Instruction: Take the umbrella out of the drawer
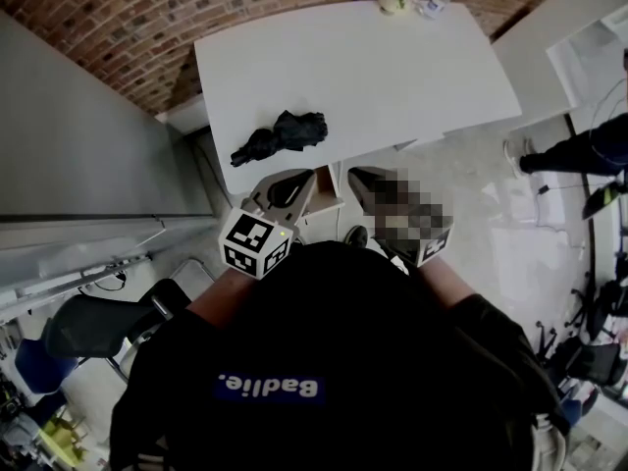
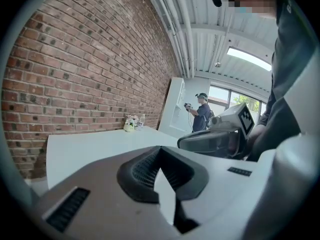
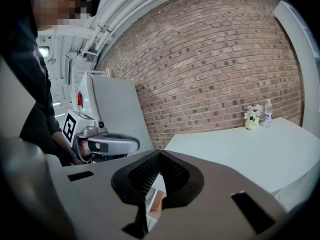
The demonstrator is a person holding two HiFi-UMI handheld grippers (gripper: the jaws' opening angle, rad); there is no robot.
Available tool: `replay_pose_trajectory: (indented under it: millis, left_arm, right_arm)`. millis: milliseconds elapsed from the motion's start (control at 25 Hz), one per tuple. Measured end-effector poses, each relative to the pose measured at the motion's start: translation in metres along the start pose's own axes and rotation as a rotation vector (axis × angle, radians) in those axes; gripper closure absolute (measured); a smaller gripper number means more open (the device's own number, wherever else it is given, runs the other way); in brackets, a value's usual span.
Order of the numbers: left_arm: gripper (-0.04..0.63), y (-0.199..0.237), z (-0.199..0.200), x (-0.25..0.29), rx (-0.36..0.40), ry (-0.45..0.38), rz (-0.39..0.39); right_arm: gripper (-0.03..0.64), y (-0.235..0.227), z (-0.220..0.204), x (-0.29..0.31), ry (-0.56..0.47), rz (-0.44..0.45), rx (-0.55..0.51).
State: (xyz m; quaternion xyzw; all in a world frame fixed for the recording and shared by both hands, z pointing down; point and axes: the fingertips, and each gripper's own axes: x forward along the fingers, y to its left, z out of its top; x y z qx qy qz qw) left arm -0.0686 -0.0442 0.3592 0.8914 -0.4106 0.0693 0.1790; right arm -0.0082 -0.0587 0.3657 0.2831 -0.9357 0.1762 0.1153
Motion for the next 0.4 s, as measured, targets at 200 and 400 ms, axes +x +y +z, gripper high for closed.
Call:
replay_pose_trajectory:
  millis: [200,400]
  left_arm:
    - [0.594,-0.0005,-0.0003,-0.0032,0.003,-0.004,0.005]
    - [0.594,-0.0028,-0.0014,-0.0053,0.003,-0.004,0.004]
  right_arm:
    - [0.589,0.0026,-0.0006,-0.0012,-0.002,0.001,-0.003]
    - [0.589,0.0061,0.0001,-0.0031,-0.002,-0.002,0.012]
